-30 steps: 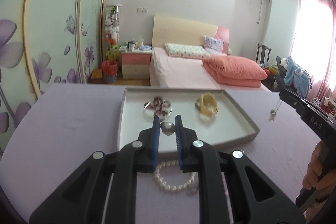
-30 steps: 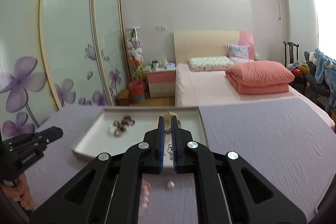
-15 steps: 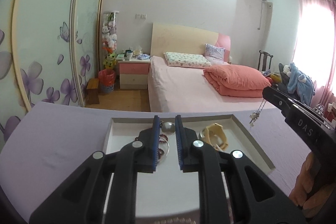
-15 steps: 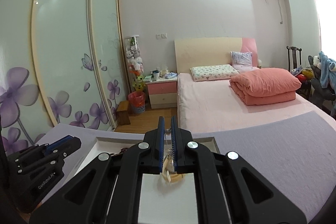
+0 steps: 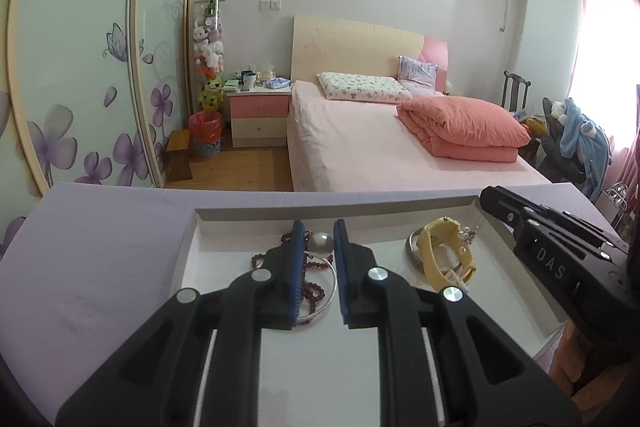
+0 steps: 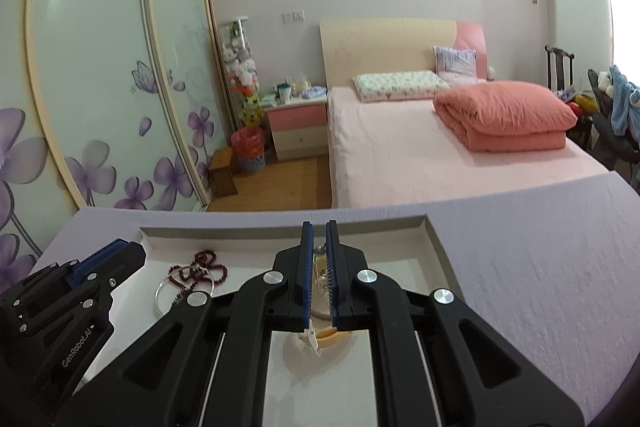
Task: Organize jewelry
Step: 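Open both tools to drop the pendant and earring into the tray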
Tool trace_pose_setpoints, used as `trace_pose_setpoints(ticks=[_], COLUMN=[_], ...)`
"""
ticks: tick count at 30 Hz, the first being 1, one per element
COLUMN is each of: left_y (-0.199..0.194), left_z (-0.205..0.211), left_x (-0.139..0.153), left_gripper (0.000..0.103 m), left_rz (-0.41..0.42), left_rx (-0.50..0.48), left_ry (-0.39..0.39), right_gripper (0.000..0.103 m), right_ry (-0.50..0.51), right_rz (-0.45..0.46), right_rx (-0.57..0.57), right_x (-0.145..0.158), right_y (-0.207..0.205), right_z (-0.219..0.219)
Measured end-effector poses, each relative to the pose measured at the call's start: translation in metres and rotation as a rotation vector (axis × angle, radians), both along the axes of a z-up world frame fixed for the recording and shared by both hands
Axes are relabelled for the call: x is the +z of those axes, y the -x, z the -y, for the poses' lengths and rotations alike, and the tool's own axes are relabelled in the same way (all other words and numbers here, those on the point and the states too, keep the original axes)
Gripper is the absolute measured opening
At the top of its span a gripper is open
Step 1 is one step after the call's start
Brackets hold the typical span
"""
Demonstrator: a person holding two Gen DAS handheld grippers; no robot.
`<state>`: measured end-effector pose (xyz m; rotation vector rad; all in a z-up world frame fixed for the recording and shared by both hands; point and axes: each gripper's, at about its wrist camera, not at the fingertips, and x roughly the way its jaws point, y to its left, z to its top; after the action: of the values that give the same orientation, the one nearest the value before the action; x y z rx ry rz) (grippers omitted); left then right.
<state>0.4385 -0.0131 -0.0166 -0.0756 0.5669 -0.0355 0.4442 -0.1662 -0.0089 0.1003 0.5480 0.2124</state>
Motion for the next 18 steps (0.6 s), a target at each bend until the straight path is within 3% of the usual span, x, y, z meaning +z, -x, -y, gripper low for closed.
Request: trace_pose_setpoints(ticks=[5,9,18], left_y=[-0.003,-0.002,0.015], left_z=[0.0,0.0,-0.015], left_x=[-0.003,-0.002,0.009], left_gripper=[0.022,0.028,0.04], left_rz=[-0.017,-0.016,0.006], left_rx=[-0.003,0.001,0.026], left_ry=[0.004,0.004,0.012], right_gripper=[0.008,0.027,0.027], right_ry=[0.001,-0.029,-0.058], right_rz=[-0.021,-0.03,-0.003], right_rx=[0.002,-0.005,-0.046], right_x=[-0.001,0.0,0.01], right_y=[-0.001,-0.002,0.011], right_z=[0.002,0.008,0.027])
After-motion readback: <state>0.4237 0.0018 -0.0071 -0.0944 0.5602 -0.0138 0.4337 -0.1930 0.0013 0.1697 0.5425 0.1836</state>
